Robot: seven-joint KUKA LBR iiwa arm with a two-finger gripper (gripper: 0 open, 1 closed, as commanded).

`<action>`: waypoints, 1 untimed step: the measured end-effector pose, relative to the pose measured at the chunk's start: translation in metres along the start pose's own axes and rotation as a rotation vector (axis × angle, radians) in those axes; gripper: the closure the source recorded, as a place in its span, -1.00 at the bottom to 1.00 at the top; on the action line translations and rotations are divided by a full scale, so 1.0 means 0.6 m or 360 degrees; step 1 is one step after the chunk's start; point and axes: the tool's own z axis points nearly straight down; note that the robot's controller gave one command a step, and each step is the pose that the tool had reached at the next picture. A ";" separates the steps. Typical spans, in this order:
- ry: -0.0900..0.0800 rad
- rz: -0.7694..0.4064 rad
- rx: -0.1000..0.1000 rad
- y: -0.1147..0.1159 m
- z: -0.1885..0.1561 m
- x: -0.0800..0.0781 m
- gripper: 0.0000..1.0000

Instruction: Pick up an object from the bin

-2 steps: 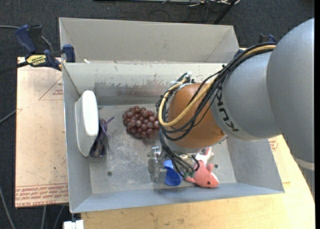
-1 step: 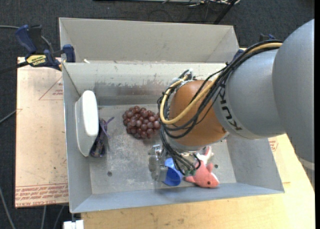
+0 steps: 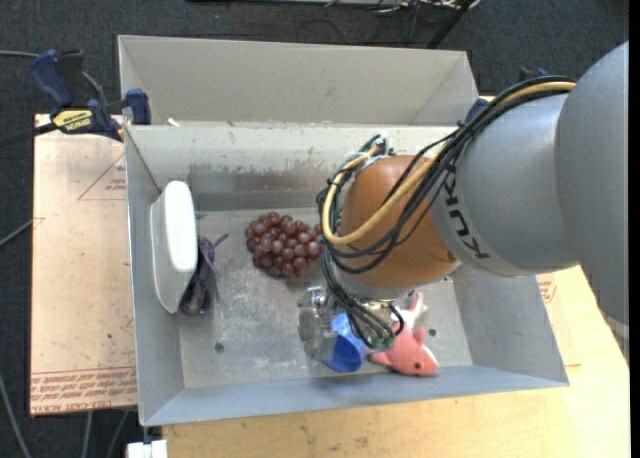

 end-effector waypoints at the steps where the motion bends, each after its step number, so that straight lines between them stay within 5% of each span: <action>1: 0.0009 0.0000 0.0001 0.000 -0.020 0.002 1.00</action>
Offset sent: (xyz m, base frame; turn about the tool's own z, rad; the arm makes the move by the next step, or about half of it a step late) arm 0.0001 0.0001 0.0441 0.0000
